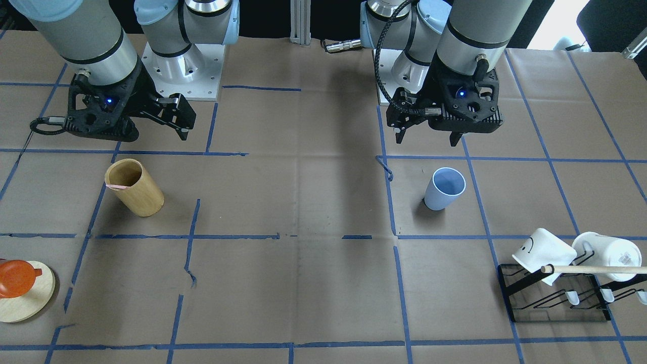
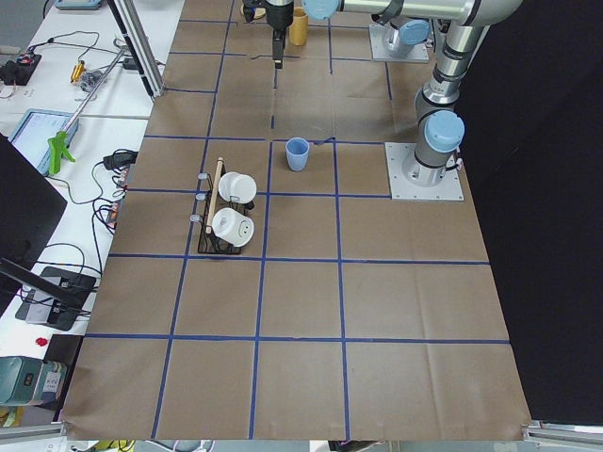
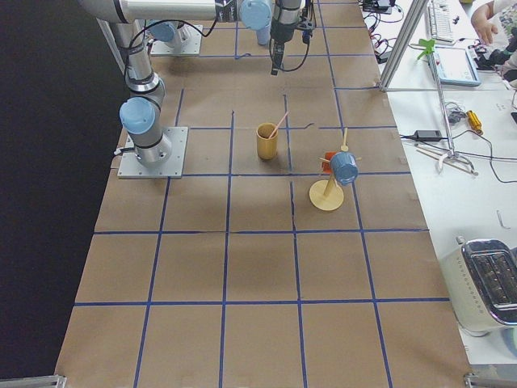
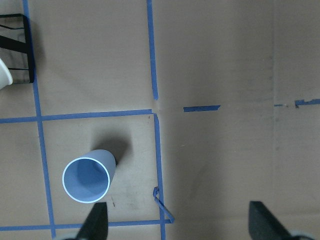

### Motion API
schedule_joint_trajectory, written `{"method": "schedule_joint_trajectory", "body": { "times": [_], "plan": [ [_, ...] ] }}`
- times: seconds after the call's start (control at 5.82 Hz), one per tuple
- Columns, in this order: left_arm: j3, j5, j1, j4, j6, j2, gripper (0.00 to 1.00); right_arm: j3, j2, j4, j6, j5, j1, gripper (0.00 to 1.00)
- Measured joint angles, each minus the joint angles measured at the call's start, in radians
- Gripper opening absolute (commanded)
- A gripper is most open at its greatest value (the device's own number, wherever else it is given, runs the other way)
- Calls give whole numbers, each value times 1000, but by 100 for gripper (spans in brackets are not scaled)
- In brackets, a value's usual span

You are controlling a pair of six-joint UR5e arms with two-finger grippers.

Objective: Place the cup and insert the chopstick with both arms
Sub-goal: 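Move the left gripper down toward the light blue cup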

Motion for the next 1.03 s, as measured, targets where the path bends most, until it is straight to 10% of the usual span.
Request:
{"method": "schedule_joint_trajectory", "body": {
  "times": [1.03],
  "plan": [
    [-306, 0, 146, 189, 76, -31, 98, 0, 0, 0, 0, -1, 0, 100]
  ]
}}
